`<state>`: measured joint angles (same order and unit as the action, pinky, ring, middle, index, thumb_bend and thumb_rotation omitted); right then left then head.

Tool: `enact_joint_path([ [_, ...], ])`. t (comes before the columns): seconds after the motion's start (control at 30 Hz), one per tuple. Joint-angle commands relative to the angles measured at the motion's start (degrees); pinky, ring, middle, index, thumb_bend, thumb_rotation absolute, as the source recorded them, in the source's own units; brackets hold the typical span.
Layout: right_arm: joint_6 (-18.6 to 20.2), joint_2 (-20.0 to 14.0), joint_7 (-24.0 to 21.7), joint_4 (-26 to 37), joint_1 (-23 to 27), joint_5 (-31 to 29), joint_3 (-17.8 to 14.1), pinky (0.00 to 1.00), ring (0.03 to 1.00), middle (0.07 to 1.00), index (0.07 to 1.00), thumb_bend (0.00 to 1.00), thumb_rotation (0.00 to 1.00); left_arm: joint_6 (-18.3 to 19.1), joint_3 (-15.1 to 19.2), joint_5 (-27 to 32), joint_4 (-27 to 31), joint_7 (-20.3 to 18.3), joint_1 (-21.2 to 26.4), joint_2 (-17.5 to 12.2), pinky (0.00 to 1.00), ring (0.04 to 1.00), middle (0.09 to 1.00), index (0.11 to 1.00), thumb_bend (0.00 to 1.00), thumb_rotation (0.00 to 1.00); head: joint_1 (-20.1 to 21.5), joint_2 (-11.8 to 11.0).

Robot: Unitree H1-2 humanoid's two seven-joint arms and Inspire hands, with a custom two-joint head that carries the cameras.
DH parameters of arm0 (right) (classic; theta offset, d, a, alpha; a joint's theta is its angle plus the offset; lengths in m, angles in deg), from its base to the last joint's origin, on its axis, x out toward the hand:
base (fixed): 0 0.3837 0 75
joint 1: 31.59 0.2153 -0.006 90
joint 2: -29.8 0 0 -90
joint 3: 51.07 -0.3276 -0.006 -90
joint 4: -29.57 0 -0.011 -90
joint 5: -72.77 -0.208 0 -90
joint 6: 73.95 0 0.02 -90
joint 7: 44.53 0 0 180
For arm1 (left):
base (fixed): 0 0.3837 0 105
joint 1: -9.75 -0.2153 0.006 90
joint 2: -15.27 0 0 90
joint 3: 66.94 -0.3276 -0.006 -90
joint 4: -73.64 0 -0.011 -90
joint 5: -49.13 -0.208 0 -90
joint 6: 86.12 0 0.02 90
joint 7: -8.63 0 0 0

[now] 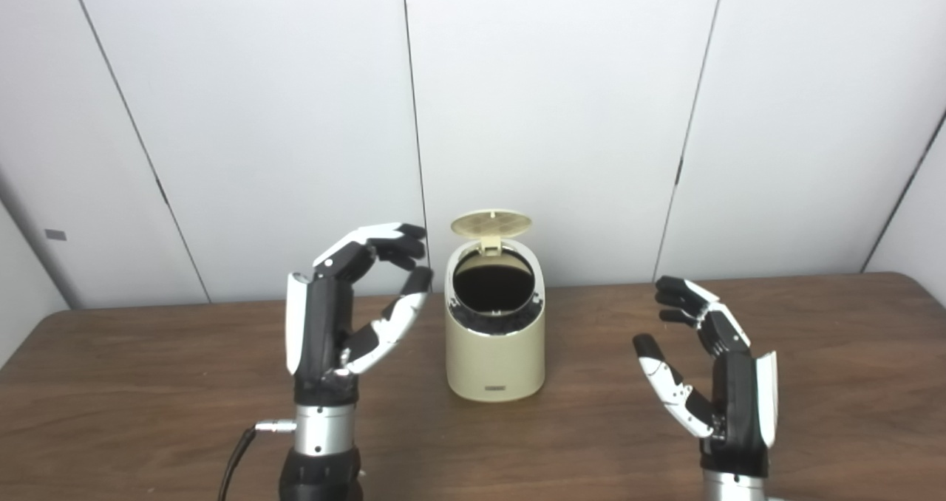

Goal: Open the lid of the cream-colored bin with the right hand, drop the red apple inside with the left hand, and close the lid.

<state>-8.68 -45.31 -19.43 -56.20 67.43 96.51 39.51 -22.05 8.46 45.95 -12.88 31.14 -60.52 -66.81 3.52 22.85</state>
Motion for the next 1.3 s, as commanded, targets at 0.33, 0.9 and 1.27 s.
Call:
enact_joint_path([
  [0.33,20.3,-8.2,-22.2,21.7,17.9,12.3,0.4,0.67,0.802,0.846,0.849,0.63,0.83,-0.7,10.2,2.5,0.6,-7.8,-4.1,5.4,0.58,0.670,0.689,0.691,0.43,0.77,0.5,0.4],
  [0.9,38.0,-17.4,-52.8,21.0,37.2,19.8,10.7,0.73,0.862,0.864,0.862,0.84,0.90,4.1,14.1,2.0,0.9,-12.7,-6.9,7.6,0.64,0.722,0.744,0.739,0.51,0.91,0.2,0.9],
  [1.27,39.3,-17.9,-58.3,15.8,39.2,22.1,14.4,0.76,0.854,0.822,0.808,0.91,0.85,4.7,14.8,0.8,1.6,-12.8,-7.8,8.5,0.63,0.705,0.730,0.721,0.48,0.92,-0.3,1.0],
])
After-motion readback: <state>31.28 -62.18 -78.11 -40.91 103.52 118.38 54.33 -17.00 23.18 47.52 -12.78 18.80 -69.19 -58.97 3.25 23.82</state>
